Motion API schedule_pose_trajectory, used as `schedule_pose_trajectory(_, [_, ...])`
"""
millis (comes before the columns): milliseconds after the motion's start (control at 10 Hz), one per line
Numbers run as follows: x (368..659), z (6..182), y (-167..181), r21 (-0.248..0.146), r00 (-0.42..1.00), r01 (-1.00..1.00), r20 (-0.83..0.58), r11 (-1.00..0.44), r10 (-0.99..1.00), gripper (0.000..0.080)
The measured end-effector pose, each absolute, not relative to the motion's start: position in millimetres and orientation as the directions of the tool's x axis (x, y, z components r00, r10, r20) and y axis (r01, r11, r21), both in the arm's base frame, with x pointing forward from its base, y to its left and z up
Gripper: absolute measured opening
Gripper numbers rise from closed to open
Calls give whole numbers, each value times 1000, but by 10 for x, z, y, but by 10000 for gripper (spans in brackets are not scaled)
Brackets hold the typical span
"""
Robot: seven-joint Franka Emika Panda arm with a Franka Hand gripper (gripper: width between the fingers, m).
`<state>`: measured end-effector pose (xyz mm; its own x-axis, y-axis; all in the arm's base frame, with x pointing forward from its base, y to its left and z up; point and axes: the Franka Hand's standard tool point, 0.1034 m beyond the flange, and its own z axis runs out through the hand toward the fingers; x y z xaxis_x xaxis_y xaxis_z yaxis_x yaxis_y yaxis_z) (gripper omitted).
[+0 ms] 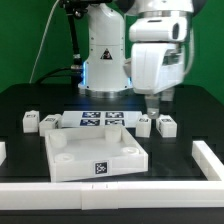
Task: Assemble one leg
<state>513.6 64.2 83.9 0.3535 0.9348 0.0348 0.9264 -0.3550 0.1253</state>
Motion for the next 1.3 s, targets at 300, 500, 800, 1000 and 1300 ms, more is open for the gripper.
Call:
schedule_pose_trajectory(300, [5043,770,225,103,222,970,-3,-221,975,650])
schedule_pose_trajectory(500, [5041,765,215,102,227,969,-2,-225,974,650])
schedule_pose_trajectory(800, [5036,754,212,100,227,969,-2,-226,974,650])
schedule_pose_trajectory(1000, [5023,741,198,102,211,972,-3,-209,978,650])
schedule_pose_trajectory(1300, [4628,531,-70,54,3,999,-23,-2,1000,650])
